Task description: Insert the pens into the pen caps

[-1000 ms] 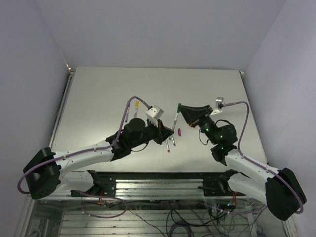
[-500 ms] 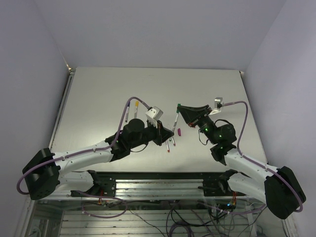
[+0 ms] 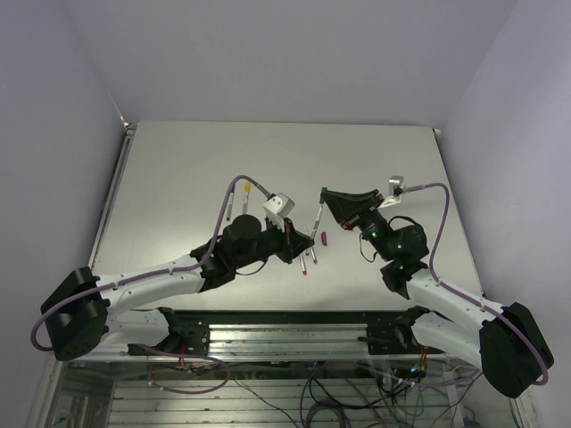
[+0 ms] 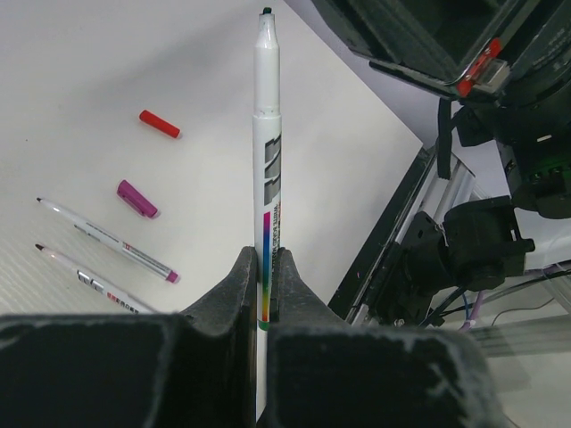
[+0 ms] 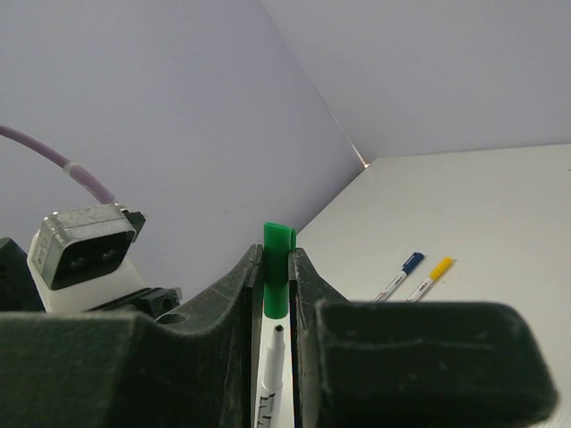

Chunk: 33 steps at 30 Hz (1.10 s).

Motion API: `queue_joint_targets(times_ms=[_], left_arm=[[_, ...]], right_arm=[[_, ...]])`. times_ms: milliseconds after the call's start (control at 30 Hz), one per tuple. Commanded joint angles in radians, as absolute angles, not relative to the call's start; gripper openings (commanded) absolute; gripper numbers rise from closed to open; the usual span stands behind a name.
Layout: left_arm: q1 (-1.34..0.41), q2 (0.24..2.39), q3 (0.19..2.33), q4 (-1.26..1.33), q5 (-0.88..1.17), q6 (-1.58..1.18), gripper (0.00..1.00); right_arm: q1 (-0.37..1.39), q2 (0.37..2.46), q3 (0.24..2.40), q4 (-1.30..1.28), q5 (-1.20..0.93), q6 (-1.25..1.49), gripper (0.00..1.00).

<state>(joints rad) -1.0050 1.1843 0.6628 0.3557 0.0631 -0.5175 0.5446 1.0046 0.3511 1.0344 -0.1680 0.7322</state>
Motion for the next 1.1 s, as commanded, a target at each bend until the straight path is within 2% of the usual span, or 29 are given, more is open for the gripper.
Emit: queue_joint_targets(times_ms=[0, 1067], left_arm=[[-1.012, 1.198, 0.655, 0.409, 0.076, -0.525, 0.07], [-1.011, 1.155, 0.644, 0.411, 0.026, -0.522, 0.07]], right_arm=[[0.546, 0.989, 0.35, 1.06, -0.157, 0.724, 0.0], [0.561, 1.0, 0.329, 1.074, -0.171, 0.749, 0.0]])
